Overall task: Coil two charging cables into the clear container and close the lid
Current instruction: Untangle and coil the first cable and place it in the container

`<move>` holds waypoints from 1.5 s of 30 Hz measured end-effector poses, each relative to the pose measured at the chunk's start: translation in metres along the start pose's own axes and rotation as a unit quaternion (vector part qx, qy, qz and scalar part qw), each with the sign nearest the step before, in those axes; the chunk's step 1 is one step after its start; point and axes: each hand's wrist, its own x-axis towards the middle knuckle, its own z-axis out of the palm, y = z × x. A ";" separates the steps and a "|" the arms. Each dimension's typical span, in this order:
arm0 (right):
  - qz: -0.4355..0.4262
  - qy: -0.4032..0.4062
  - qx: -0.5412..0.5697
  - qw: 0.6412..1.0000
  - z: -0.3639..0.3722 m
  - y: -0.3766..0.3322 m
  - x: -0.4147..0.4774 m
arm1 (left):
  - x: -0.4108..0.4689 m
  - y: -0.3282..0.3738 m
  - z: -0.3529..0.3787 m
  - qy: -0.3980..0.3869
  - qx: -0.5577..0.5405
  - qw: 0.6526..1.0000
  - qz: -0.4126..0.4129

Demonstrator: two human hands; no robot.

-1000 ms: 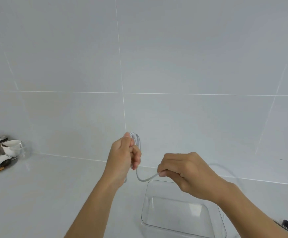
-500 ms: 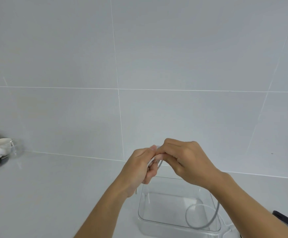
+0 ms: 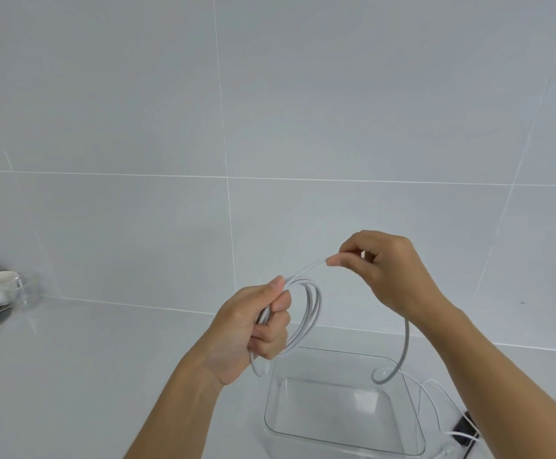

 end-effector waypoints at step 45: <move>-0.292 -0.132 -0.187 0.929 0.040 0.029 -0.045 | 0.010 0.014 -0.003 0.246 0.017 0.963 0.111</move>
